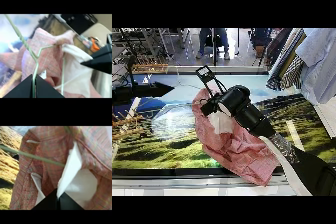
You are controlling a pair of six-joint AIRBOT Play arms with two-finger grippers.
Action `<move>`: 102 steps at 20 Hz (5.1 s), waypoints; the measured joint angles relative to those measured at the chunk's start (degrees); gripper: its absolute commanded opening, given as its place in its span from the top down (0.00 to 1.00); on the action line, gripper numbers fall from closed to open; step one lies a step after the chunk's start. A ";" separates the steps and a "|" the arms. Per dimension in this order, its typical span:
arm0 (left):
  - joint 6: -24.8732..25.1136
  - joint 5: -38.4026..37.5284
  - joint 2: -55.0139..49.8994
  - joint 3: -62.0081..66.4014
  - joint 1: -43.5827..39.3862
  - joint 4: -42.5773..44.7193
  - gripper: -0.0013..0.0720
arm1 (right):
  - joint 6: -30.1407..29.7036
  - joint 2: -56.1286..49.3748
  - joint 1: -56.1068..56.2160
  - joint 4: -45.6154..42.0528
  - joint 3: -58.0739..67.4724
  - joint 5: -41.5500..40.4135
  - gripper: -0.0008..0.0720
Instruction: Fold the clothes and pants, and hang the long-sleeved shirts on hangers.
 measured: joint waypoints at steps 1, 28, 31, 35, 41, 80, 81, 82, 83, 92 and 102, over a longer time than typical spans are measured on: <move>0.63 0.90 0.63 0.00 -0.09 -0.07 0.97 | 0.02 0.02 0.00 0.00 0.00 0.02 0.96; 17.88 -2.95 -6.75 -0.61 -13.31 -27.28 0.97 | -32.52 12.90 -10.40 -8.20 -0.31 -1.84 0.12; 18.29 -3.26 -7.02 -0.61 -13.46 -27.69 0.97 | -47.25 9.25 -13.00 0.76 -0.48 -8.57 0.08; 18.53 -3.54 -7.13 -0.61 -13.51 -27.87 0.97 | -59.60 4.50 -14.19 5.03 -0.52 -13.81 0.11; 18.56 -3.56 -7.13 -0.61 -13.55 -27.89 0.97 | -52.11 7.10 -14.73 9.27 -0.44 -12.59 0.08; 18.14 -5.09 -9.64 -0.63 -14.99 -32.39 0.96 | -71.95 -1.53 -14.69 18.56 3.26 -23.65 0.96; 18.14 -4.85 -9.66 -0.63 -14.95 -32.37 0.84 | -71.93 -1.88 -14.69 19.45 3.26 -24.44 0.96; 18.32 -4.66 -9.66 -0.63 -14.84 -32.68 0.47 | -71.69 -2.08 -14.69 20.28 3.23 -24.52 0.96; 18.64 -4.26 -9.60 -0.61 -14.64 -33.14 0.00 | -71.58 -2.21 -14.71 21.14 3.23 -24.39 0.96; 15.19 4.42 -9.18 2.25 -9.86 -25.24 0.02 | -67.49 -2.51 -15.43 18.08 3.23 -12.98 0.96; -50.69 -2.84 0.79 7.89 -10.71 31.19 0.04 | -29.86 -2.25 -20.22 -2.38 4.39 -9.86 0.96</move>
